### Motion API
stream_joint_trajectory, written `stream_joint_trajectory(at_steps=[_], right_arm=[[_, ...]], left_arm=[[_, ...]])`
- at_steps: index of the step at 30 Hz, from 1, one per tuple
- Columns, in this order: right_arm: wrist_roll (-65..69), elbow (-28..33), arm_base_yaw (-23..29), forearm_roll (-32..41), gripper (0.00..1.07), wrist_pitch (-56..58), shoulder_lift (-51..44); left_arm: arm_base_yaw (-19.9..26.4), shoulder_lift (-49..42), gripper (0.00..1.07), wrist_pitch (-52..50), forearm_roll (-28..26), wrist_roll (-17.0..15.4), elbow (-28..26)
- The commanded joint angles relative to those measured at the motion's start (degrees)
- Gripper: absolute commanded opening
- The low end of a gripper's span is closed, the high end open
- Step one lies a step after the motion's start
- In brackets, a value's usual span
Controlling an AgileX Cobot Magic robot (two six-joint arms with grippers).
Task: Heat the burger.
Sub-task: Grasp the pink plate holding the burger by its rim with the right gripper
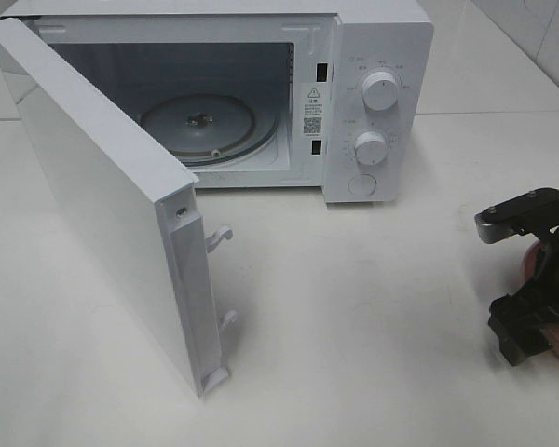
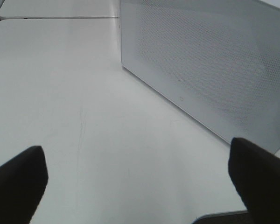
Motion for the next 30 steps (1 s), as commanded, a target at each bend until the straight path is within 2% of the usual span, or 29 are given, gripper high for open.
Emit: stream_joint_trajectory(at_steps=[1,8,10,11,13,16,19,22,24,27,30], right_arm=[[0.52,0.23,-0.34,-0.06,0.86,-0.86,2.12],[0.34,0.23,-0.34,0.74,0.83,-2.46,2.58],[0.4,0.23,-0.34,0.74,0.74,-2.58,2.58],[0.4,0.23,-0.34,0.74,0.74,-2.58,2.58],[0.52,0.23,-0.34,0.74,0.63,-2.58,2.58],[0.8,0.23,-0.34,0.74,0.58,-2.58,2.58],[3.67,0.23,-0.34,-0.63,0.3,-2.46,2.58],[4.18,0.23,-0.34,-0.74,0.24,-2.35,2.58],[4.81,0.23,-0.34,-0.86,0.04,-2.06,2.58],[4.81,0.23,-0.23,-0.86,0.0,-1.72,2.58],[4.81,0.23,-0.23,-0.86,0.0,-1.66,2.58]], left_arm=[[0.17,-0.86,0.98,-0.74,-0.29,-0.06,0.06],[0.17,-0.86,0.98,-0.74,-0.29,-0.06,0.06],[0.17,-0.86,0.98,-0.74,-0.29,-0.06,0.06],[0.17,-0.86,0.98,-0.74,-0.29,-0.06,0.06],[0.17,-0.86,0.98,-0.74,-0.29,-0.06,0.06],[0.17,-0.86,0.98,-0.74,-0.29,-0.06,0.06],[0.17,-0.86,0.98,-0.74,-0.29,-0.06,0.06],[0.17,-0.86,0.98,-0.74,-0.29,-0.06,0.06],[0.17,-0.86,0.98,-0.74,-0.29,-0.06,0.06],[0.17,-0.86,0.98,-0.74,-0.29,-0.06,0.06],[0.17,-0.86,0.98,-0.74,-0.29,-0.06,0.06]])
